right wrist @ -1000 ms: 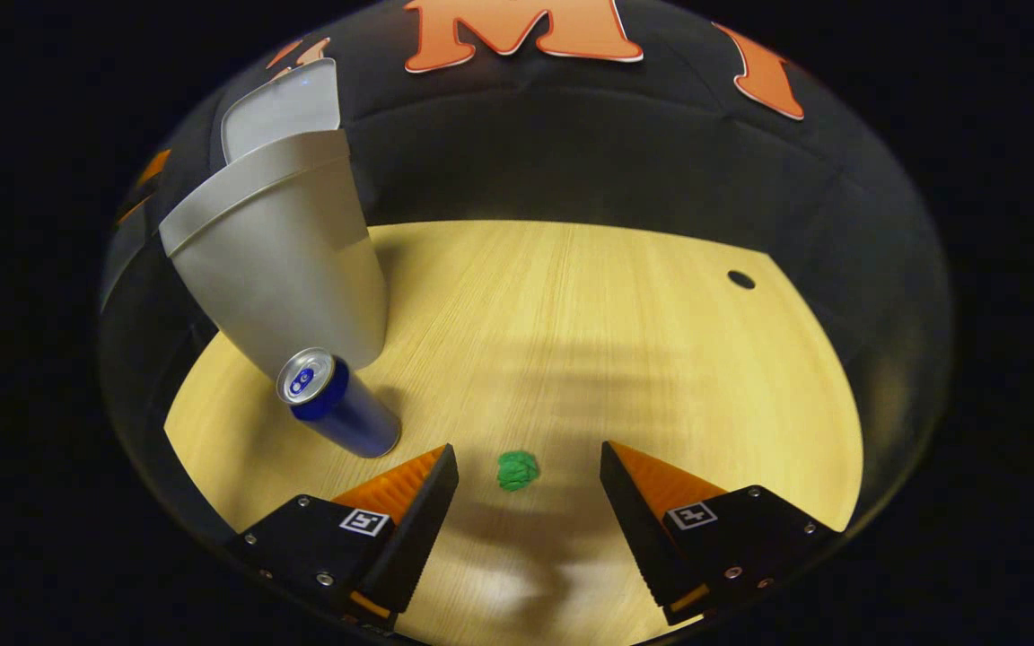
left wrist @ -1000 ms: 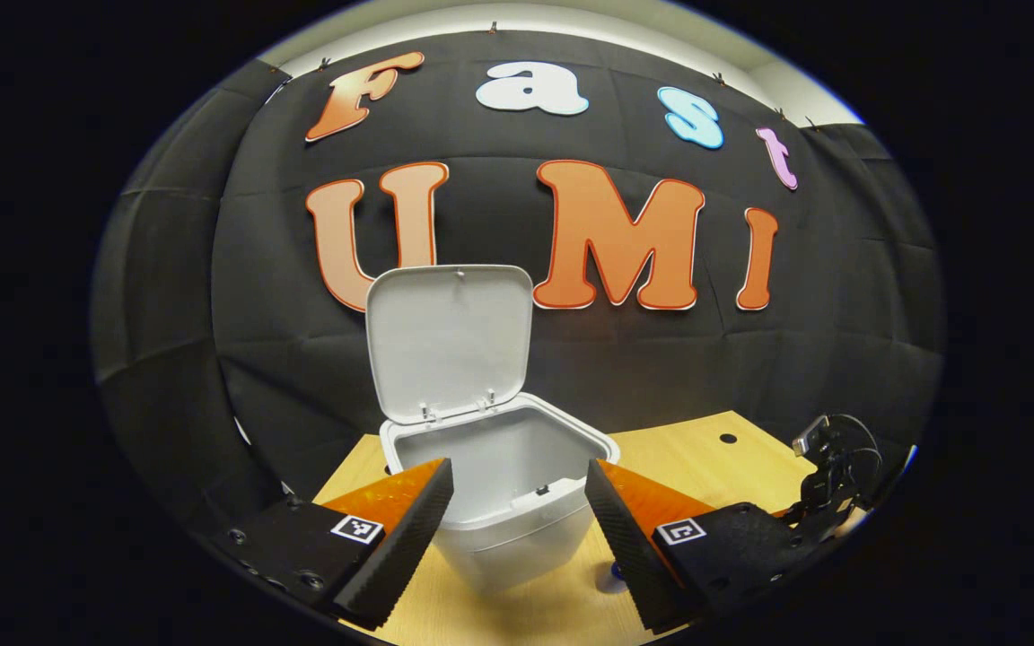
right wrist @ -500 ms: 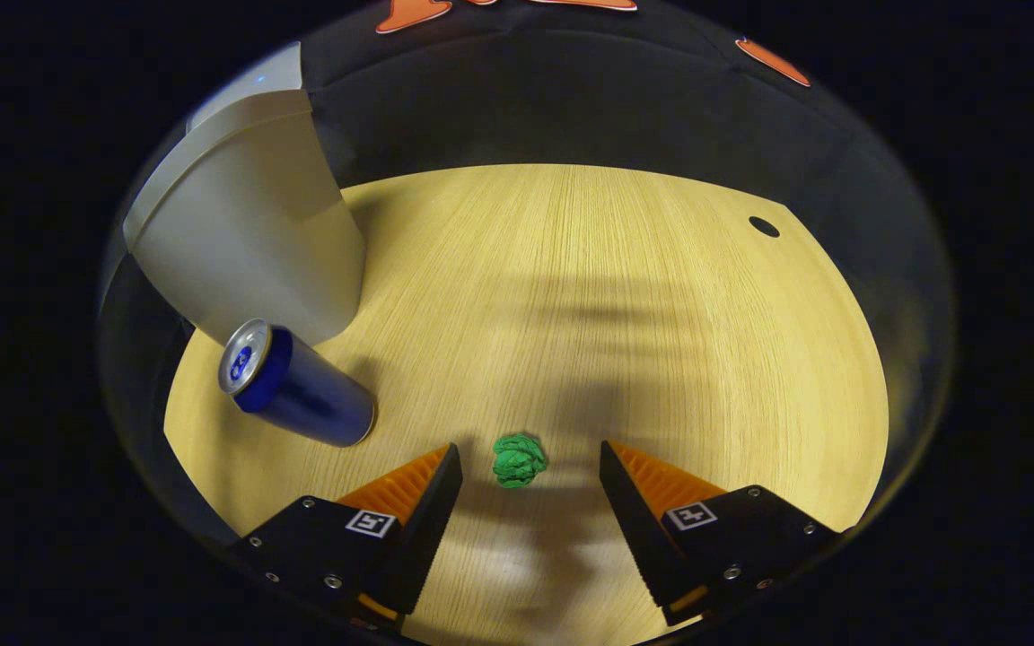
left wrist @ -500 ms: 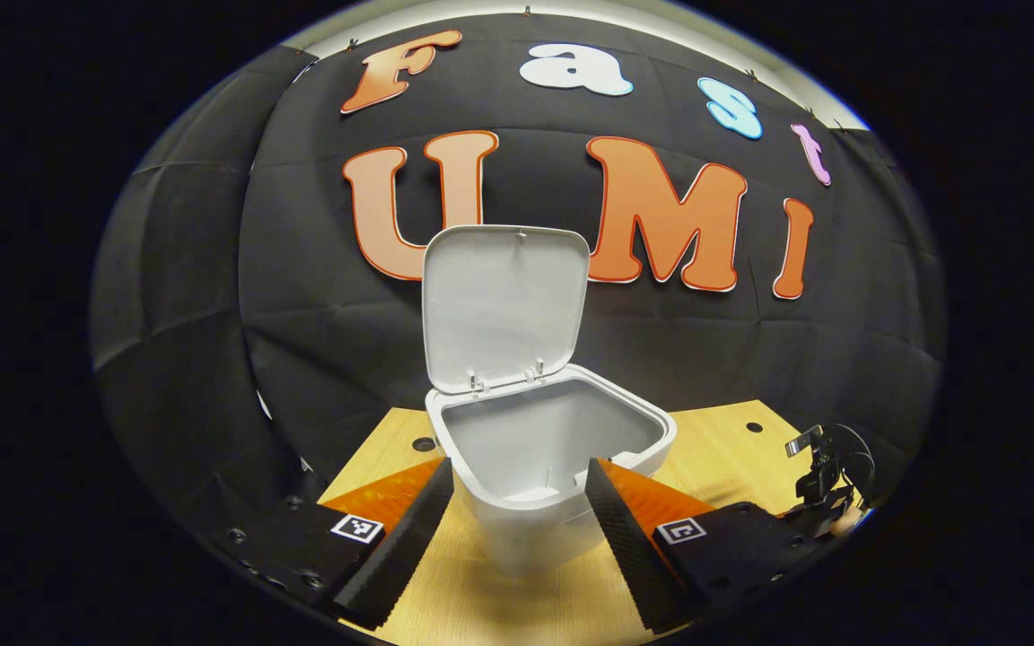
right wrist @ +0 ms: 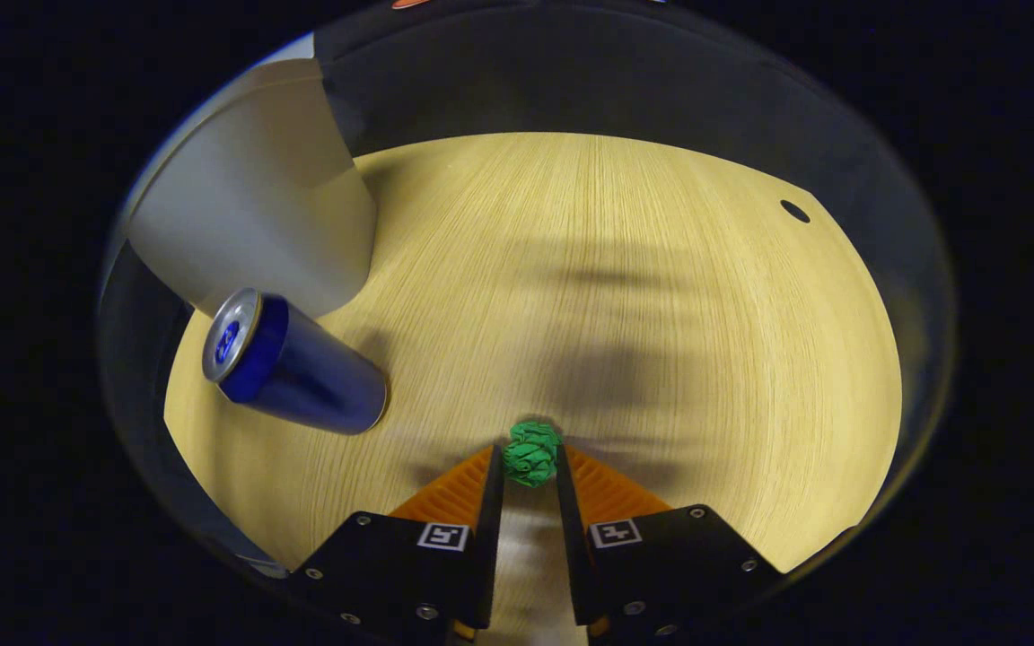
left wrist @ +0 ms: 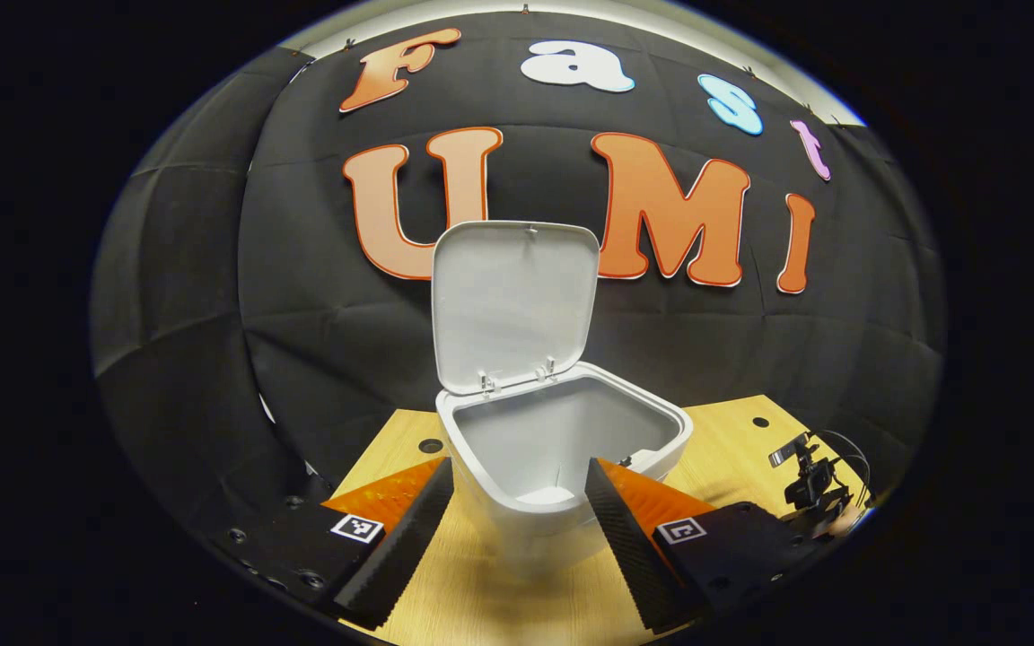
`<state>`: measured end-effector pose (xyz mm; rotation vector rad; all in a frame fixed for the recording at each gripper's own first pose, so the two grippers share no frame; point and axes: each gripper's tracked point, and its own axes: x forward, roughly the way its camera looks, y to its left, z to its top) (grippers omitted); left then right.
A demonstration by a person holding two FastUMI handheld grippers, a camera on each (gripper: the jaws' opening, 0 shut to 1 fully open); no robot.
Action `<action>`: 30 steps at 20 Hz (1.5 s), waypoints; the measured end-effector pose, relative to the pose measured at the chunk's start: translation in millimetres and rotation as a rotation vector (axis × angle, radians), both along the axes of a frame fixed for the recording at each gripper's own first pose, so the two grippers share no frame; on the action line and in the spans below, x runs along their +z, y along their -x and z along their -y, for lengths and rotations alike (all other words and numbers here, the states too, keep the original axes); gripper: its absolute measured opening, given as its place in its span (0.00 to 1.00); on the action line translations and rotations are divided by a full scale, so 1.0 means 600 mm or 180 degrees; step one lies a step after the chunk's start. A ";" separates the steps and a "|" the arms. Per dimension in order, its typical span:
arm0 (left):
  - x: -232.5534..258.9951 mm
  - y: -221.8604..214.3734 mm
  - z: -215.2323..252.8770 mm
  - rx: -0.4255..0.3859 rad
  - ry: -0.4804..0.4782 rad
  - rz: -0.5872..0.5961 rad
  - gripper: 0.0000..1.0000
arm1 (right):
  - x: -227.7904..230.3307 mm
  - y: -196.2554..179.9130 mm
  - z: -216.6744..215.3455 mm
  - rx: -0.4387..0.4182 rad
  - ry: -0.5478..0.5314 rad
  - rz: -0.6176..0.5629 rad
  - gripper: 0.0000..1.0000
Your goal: Press the lid of the desktop garbage bin to open it, pick up the crumpled paper on the desktop and throw it into the bin, then pick up the pop can on the desktop and drop it into the bin, and finally close the garbage bin lid.
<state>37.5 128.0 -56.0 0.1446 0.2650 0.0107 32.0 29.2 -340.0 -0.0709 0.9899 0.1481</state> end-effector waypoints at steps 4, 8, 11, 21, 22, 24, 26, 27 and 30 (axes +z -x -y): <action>-0.007 0.001 -0.005 0.0002 0.0034 -0.0033 0.94 | -0.003 -0.006 -0.012 0.0032 -0.0002 -0.0003 0.11; -0.004 0.006 -0.005 -0.0007 0.0044 -0.0017 0.94 | 0.005 0.001 -0.015 0.0078 -0.0021 0.0006 0.04; 0.001 0.009 -0.004 -0.0015 0.0030 0.0008 0.94 | 0.029 0.004 -0.016 0.0083 -0.0065 0.0100 0.04; 0.006 0.022 0.033 -0.0140 0.0148 0.0033 0.94 | 0.244 0.007 0.013 0.0082 -0.0279 0.0841 0.03; 0.006 0.024 0.037 -0.0158 0.0167 0.0039 0.94 | 0.277 0.001 0.017 0.0087 -0.0297 0.0952 0.03; 0.009 0.027 0.041 -0.0172 0.0187 0.0044 0.94 | 0.336 -0.013 0.006 0.0108 -0.0352 0.1188 0.04; 0.009 0.033 0.047 -0.0210 0.0214 0.0042 0.95 | 0.406 -0.031 0.003 0.0165 -0.0340 0.1402 0.03; 0.008 0.035 0.051 -0.0240 0.0223 0.0036 0.95 | 0.440 -0.050 -0.003 0.0237 -0.0299 0.1503 0.03; 0.005 0.043 0.049 -0.0246 0.0192 0.0021 0.95 | 0.525 -0.084 -0.041 0.0468 -0.0216 0.1781 0.03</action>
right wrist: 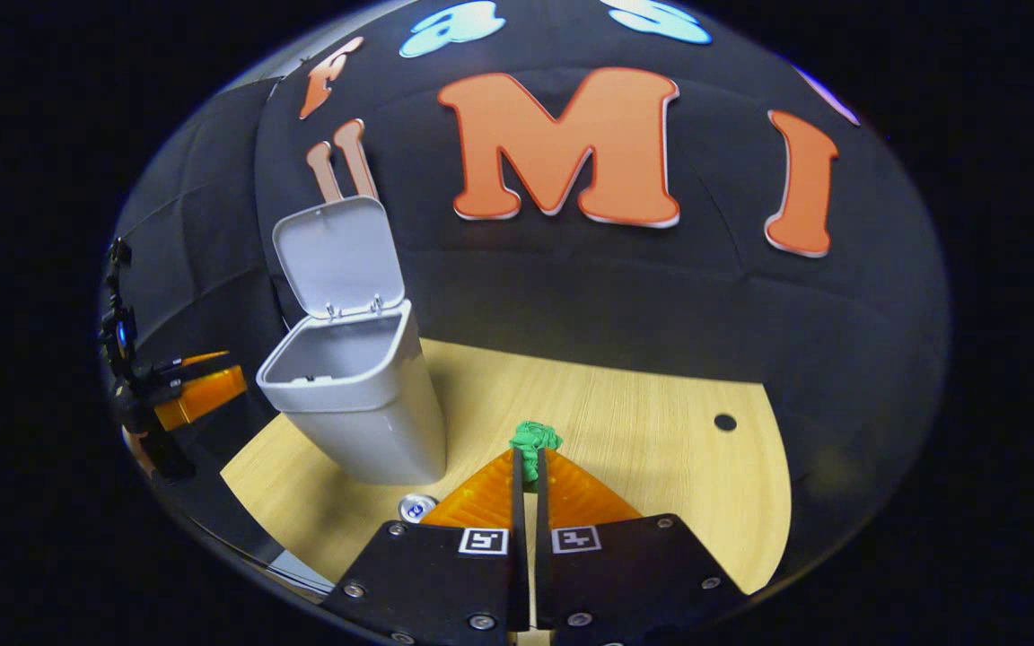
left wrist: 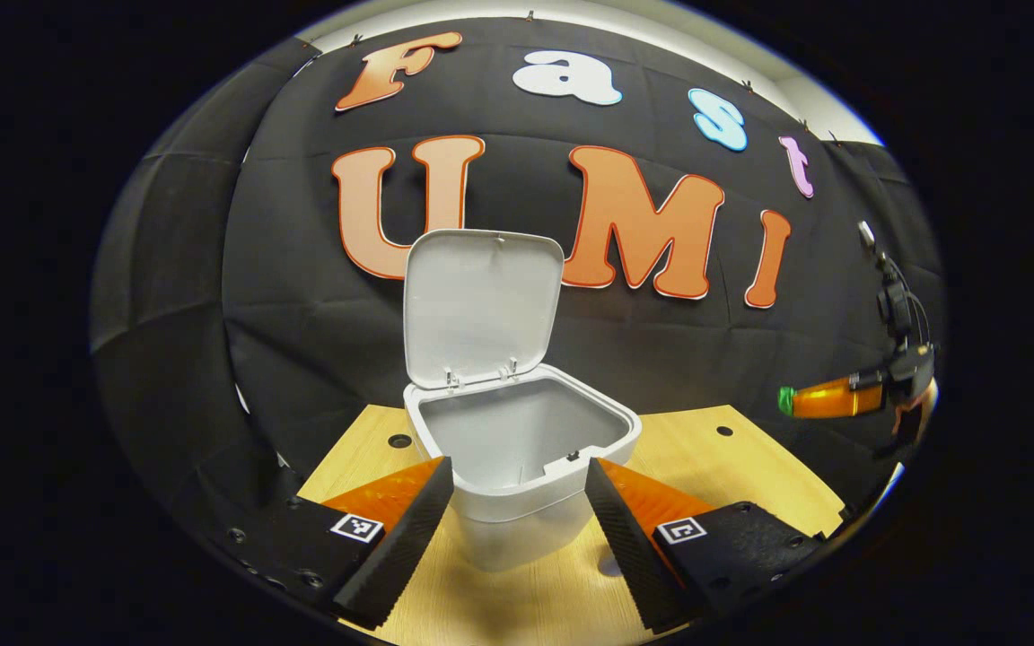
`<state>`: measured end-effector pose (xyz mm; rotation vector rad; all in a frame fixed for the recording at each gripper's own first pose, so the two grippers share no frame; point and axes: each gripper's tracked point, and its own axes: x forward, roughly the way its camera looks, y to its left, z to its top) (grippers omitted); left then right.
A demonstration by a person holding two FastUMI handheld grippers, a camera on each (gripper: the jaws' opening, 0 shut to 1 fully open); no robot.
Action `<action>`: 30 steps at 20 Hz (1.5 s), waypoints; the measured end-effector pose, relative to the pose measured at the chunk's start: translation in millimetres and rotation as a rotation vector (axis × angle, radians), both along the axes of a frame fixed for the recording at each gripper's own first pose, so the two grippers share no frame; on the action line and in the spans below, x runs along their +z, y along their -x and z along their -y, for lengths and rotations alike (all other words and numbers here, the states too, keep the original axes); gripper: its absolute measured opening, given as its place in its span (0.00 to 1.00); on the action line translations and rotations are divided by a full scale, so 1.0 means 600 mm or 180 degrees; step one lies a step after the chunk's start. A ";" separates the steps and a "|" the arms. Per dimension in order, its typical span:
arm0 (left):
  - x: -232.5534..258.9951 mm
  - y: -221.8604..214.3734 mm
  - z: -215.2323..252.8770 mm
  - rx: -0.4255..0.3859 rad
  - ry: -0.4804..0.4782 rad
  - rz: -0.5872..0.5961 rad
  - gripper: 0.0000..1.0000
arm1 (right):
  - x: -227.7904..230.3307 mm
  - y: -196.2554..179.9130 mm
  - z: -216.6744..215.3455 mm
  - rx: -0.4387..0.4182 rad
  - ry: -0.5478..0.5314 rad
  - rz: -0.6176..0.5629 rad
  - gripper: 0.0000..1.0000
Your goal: Press the lid of the desktop garbage bin to open it, pick up the crumpled paper on the desktop and throw it into the bin, then pick up the pop can on the desktop and drop it into the bin, and finally close the garbage bin lid.
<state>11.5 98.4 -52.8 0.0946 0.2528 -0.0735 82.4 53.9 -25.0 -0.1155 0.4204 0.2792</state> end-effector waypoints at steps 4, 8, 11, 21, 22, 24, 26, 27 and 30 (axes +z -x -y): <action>-0.004 0.017 -0.013 0.0034 0.0017 -0.0004 0.95 | 0.078 -0.030 -0.082 0.0349 0.0006 0.0290 0.03; -0.013 0.034 -0.034 0.0107 0.0036 -0.0039 0.94 | 0.098 -0.053 -0.197 0.0737 -0.0025 0.0357 0.03; -0.017 0.046 -0.056 0.0176 0.0029 -0.0057 0.95 | 0.074 -0.068 -0.275 0.0975 -0.0042 0.0244 0.03; -0.022 0.080 -0.144 0.0485 0.0080 -0.0087 0.94 | -0.004 -0.110 -0.382 0.1114 -0.0188 -0.0089 0.10; -0.023 0.078 -0.147 0.0494 0.0092 -0.0089 0.94 | -0.006 -0.118 -0.383 0.1086 -0.0192 -0.0057 0.13; -0.022 0.077 -0.151 0.0504 0.0105 -0.0082 0.94 | -0.012 -0.128 -0.386 0.1018 -0.0182 -0.0037 0.47; -0.020 0.070 -0.145 0.0488 0.0107 -0.0073 0.94 | -0.014 -0.132 -0.385 0.0985 -0.0200 -0.0057 0.80; -0.018 0.066 -0.142 0.0471 0.0104 -0.0067 0.94 | -0.014 -0.130 -0.386 0.0989 -0.0229 -0.0053 0.96; -0.021 0.061 -0.134 0.0432 0.0103 -0.0073 0.94 | -0.008 -0.130 -0.384 0.0999 -0.0247 -0.0014 0.96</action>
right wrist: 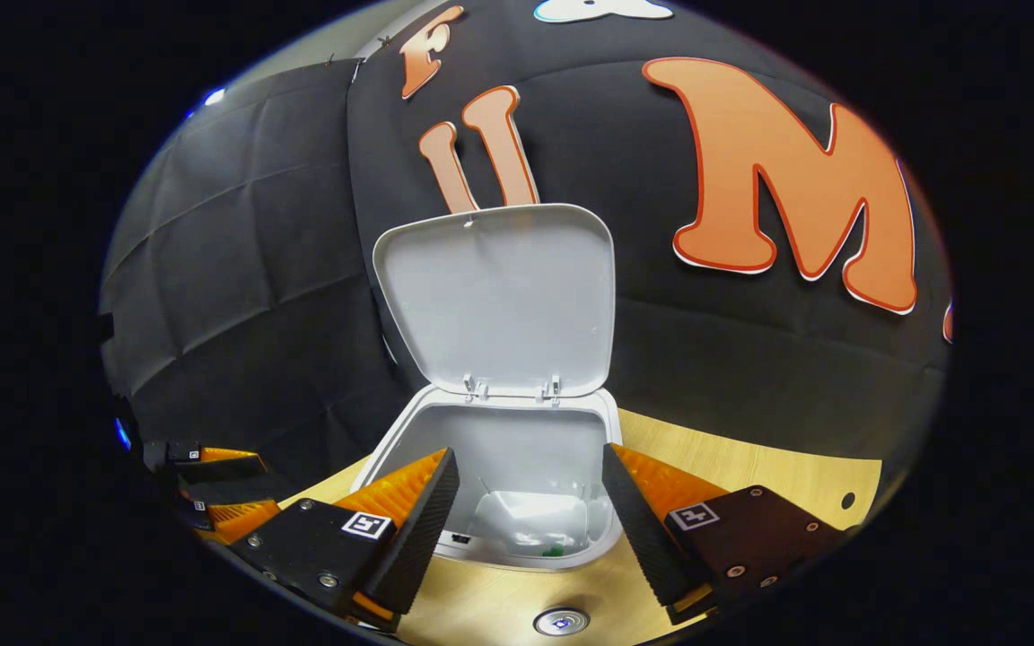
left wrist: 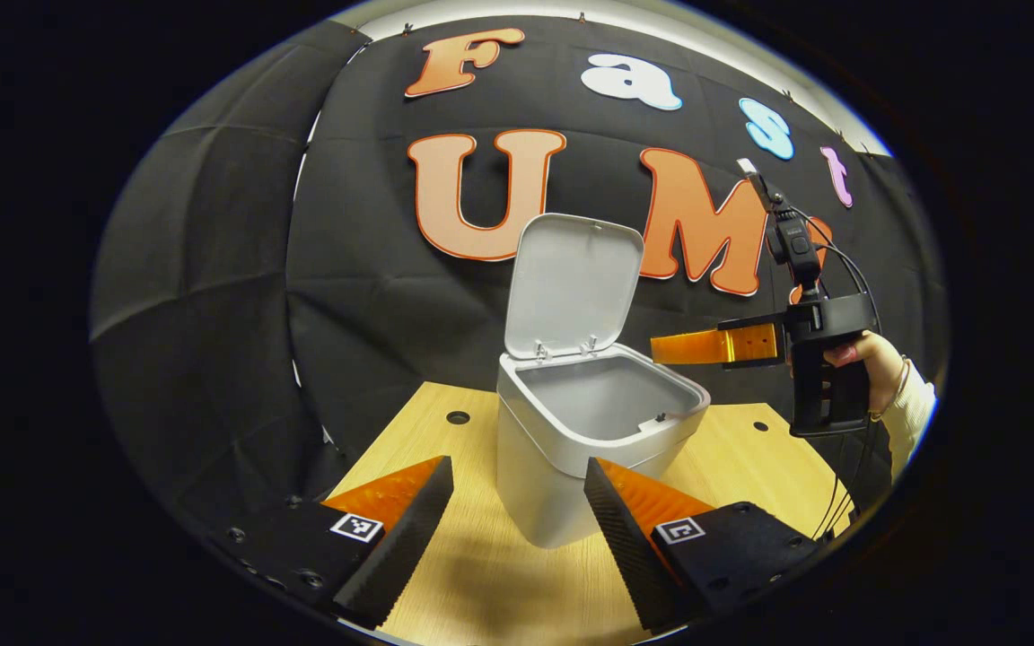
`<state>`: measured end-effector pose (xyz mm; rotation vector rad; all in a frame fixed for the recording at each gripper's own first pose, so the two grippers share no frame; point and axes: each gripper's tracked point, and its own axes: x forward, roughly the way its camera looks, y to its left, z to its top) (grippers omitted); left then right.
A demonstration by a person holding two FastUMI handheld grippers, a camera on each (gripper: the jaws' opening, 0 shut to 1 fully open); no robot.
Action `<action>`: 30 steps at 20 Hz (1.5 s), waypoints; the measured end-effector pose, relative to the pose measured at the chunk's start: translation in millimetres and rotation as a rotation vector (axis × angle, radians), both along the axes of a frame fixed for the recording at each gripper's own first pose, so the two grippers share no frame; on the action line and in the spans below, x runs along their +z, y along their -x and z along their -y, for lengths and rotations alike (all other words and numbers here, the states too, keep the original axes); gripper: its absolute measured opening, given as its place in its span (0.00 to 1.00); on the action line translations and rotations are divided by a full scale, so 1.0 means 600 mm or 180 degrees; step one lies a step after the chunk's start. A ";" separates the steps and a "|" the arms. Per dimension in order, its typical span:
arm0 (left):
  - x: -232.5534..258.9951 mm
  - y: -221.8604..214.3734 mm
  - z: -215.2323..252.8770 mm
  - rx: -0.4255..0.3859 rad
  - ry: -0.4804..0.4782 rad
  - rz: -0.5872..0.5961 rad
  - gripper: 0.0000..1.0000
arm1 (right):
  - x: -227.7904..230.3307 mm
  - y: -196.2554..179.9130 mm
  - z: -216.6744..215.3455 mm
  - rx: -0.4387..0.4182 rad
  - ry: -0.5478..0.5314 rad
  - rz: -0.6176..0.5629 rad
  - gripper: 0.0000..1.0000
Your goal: Press the lid of the desktop garbage bin to open it, pick up the crumpled paper on the desktop and throw it into the bin, then pick up the pop can on the desktop and drop it into the bin, and finally close the garbage bin lid.
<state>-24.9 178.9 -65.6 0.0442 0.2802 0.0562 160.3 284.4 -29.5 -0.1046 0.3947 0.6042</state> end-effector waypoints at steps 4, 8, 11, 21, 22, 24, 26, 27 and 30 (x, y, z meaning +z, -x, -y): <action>-0.003 -0.008 0.015 -0.0048 0.0029 -0.0005 0.94 | 0.016 0.007 0.009 0.0001 -0.0018 0.0097 0.96; -0.006 -0.010 0.040 -0.0158 0.0045 -0.0013 0.94 | 0.039 0.019 0.038 -0.0024 -0.0065 0.0198 0.96; -0.010 -0.014 0.069 -0.0271 0.0038 -0.0034 0.94 | 0.057 0.034 0.078 -0.0120 -0.0110 0.0280 0.96; -0.055 -0.029 0.209 -0.0825 0.0090 -0.0243 0.95 | 0.093 0.101 0.251 -0.0599 -0.0090 0.0607 0.96; -0.061 -0.031 0.226 -0.0898 0.0086 -0.0270 0.95 | 0.096 0.109 0.269 -0.0652 -0.0099 0.0624 0.96; -0.077 -0.034 0.258 -0.1028 0.0099 -0.0328 0.95 | 0.101 0.121 0.300 -0.0755 -0.0116 0.0644 0.96; -0.096 -0.038 0.286 -0.1122 0.0112 -0.0405 0.95 | 0.103 0.134 0.335 -0.0872 -0.0123 0.0653 0.96; -0.109 -0.039 0.298 -0.1163 0.0120 -0.0479 0.95 | 0.103 0.140 0.353 -0.0931 -0.0125 0.0651 0.96; -0.151 -0.048 0.328 -0.1264 0.0131 -0.0645 0.95 | 0.093 0.154 0.398 -0.1090 -0.0110 0.0610 0.96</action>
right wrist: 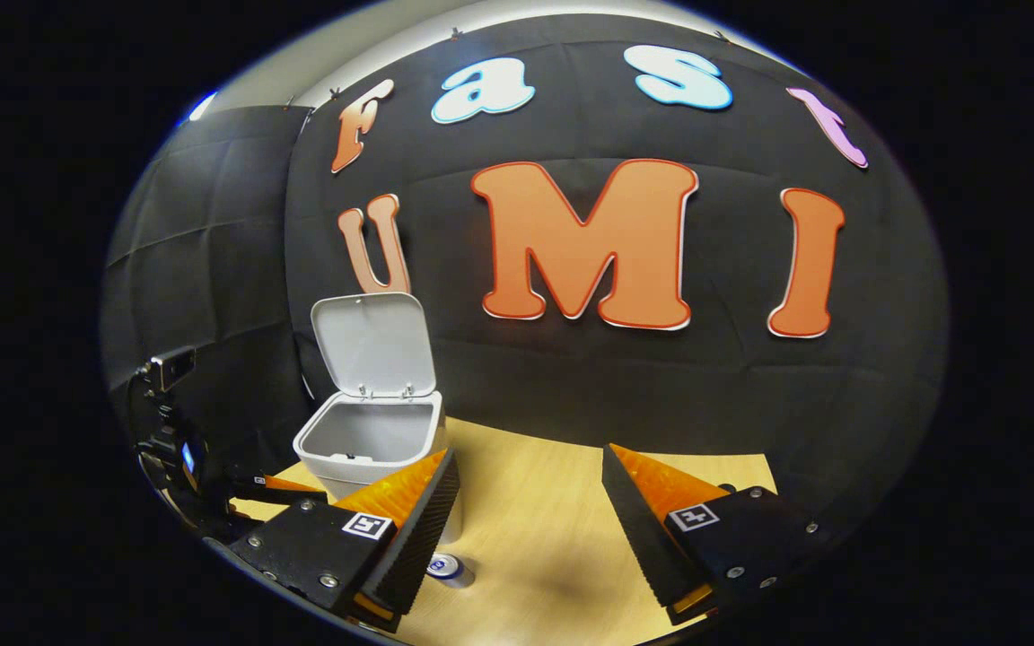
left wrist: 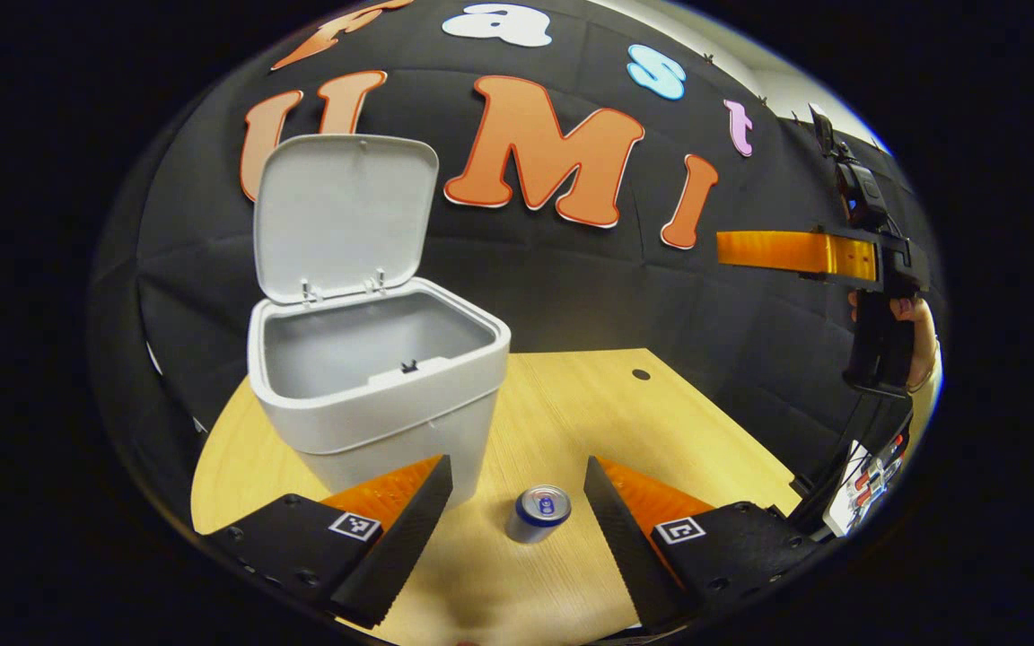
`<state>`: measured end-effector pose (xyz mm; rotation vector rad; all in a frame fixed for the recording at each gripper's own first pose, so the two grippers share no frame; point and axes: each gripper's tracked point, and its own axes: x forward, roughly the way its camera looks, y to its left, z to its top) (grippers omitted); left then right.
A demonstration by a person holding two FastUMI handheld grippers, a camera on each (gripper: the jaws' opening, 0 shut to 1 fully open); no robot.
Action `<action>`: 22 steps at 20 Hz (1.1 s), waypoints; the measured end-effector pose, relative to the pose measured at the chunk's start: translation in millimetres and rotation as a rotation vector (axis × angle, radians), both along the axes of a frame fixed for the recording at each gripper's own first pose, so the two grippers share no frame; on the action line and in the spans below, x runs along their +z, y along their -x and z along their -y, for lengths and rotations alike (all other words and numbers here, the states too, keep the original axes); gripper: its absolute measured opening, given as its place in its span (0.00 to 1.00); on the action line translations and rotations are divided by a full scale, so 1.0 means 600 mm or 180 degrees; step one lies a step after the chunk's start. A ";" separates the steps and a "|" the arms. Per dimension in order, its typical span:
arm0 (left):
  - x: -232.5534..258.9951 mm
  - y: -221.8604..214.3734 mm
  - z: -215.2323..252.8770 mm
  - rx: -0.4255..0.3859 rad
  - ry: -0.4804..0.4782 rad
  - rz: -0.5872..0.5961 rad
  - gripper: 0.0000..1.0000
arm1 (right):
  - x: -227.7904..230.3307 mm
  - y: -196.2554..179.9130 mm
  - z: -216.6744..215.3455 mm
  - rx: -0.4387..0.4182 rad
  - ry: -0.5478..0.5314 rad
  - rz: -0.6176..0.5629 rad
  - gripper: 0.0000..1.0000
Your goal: Press the lid of the desktop garbage bin to open it, pick up the crumpled paper on the desktop and throw it into the bin, then pick up the pop can on the desktop and drop it into the bin, and finally close the garbage bin lid.
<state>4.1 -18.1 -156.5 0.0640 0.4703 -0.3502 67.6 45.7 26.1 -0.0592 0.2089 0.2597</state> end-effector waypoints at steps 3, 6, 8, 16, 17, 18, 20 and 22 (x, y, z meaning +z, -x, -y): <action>-0.046 -0.007 0.029 -0.0104 -0.0076 -0.0121 0.95 | -0.013 0.012 0.042 -0.0142 0.0004 -0.0053 0.96; -0.092 -0.016 0.047 -0.0169 -0.0180 -0.0249 0.95 | -0.028 0.019 0.070 -0.0238 -0.0013 -0.0110 0.96; -0.132 -0.016 0.052 -0.0212 -0.0270 -0.0450 0.96 | -0.037 0.024 0.087 -0.0295 -0.0018 -0.0143 0.96; -0.237 -0.054 0.055 -0.0244 -0.0495 -0.0730 0.97 | -0.062 0.034 0.145 -0.0491 0.0001 -0.0274 0.96; -0.247 -0.058 0.055 -0.0241 -0.0490 -0.0764 0.98 | -0.065 0.034 0.150 -0.0513 -0.0003 -0.0290 0.96; -0.258 -0.059 0.055 -0.0240 -0.0485 -0.0806 0.98 | -0.069 0.034 0.156 -0.0530 -0.0003 -0.0311 0.96; -0.275 -0.064 0.057 -0.0241 -0.0481 -0.0863 0.98 | -0.077 0.034 0.165 -0.0551 0.0009 -0.0349 0.96; -0.291 -0.067 0.061 -0.0242 -0.0505 -0.0903 0.97 | -0.084 0.029 0.170 -0.0558 0.0017 -0.0381 0.96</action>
